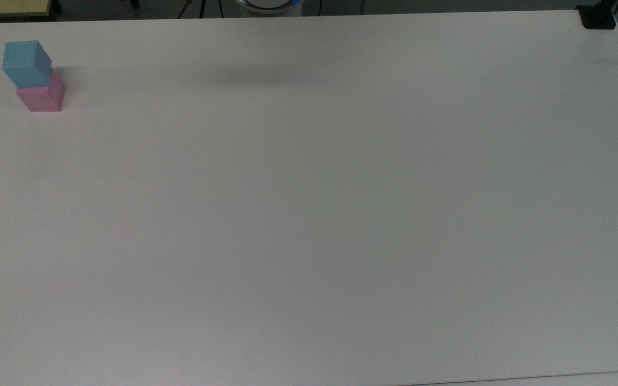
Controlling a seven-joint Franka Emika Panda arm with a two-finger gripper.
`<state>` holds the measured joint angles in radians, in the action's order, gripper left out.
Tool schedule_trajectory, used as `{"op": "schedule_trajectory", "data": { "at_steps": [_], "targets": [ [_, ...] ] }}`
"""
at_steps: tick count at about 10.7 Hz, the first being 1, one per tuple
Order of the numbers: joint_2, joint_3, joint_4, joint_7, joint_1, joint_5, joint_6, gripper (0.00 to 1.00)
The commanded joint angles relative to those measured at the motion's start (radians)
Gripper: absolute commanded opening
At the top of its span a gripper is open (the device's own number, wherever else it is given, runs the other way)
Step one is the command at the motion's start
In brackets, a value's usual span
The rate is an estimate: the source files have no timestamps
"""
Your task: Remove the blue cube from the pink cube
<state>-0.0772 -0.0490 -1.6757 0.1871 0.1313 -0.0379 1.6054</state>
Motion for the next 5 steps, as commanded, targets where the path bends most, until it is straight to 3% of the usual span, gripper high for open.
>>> {"op": "schedule_trajectory", "data": {
  "at_steps": [1, 5],
  "targets": [
    [-0.007, 0.014, 0.008, -0.006, 0.01, 0.004, -0.013, 1.0],
    [-0.009, 0.014, 0.01, -0.006, 0.018, 0.004, -0.027, 1.0]
  ]
}}
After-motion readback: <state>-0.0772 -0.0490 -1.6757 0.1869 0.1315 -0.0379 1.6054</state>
